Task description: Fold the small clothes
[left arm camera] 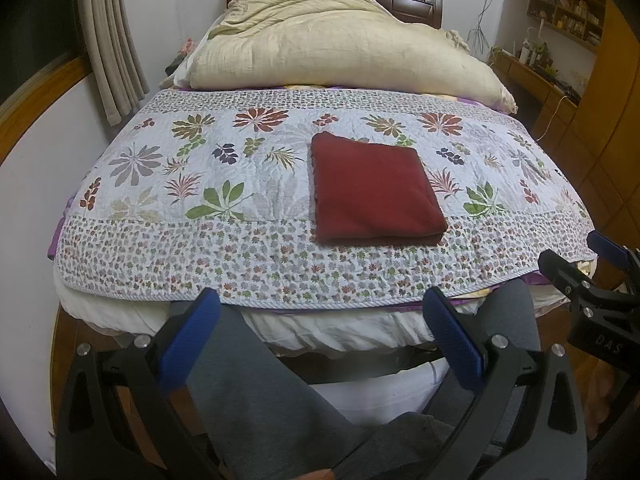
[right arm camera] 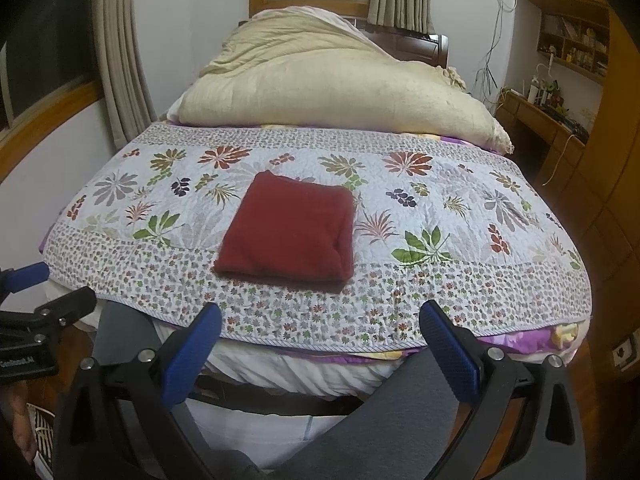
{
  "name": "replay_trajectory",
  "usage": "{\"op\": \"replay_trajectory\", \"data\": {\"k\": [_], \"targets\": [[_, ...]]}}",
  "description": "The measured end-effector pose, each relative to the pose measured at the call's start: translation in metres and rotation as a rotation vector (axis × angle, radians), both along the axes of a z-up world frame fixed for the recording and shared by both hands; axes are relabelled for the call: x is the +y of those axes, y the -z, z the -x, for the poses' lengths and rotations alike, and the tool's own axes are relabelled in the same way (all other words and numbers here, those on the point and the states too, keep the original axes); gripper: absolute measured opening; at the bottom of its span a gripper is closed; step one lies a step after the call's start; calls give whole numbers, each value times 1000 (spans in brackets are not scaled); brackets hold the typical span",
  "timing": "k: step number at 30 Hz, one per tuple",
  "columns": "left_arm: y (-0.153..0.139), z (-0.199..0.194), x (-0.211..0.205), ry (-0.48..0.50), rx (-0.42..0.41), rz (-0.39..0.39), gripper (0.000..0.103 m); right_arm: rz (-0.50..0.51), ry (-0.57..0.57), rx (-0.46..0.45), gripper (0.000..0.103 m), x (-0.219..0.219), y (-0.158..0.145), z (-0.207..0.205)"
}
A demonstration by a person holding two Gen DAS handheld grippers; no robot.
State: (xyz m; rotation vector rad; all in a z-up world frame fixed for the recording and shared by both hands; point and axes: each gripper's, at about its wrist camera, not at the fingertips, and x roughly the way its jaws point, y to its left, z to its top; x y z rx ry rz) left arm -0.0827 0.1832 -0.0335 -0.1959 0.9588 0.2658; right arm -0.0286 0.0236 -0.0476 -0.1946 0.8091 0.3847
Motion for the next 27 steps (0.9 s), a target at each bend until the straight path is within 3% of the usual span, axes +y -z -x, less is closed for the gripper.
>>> {"op": "replay_trajectory", "data": {"k": [27], "targets": [[0, 1, -1, -3, 3, -1, 100, -1, -6, 6, 99, 1, 3, -2]]}}
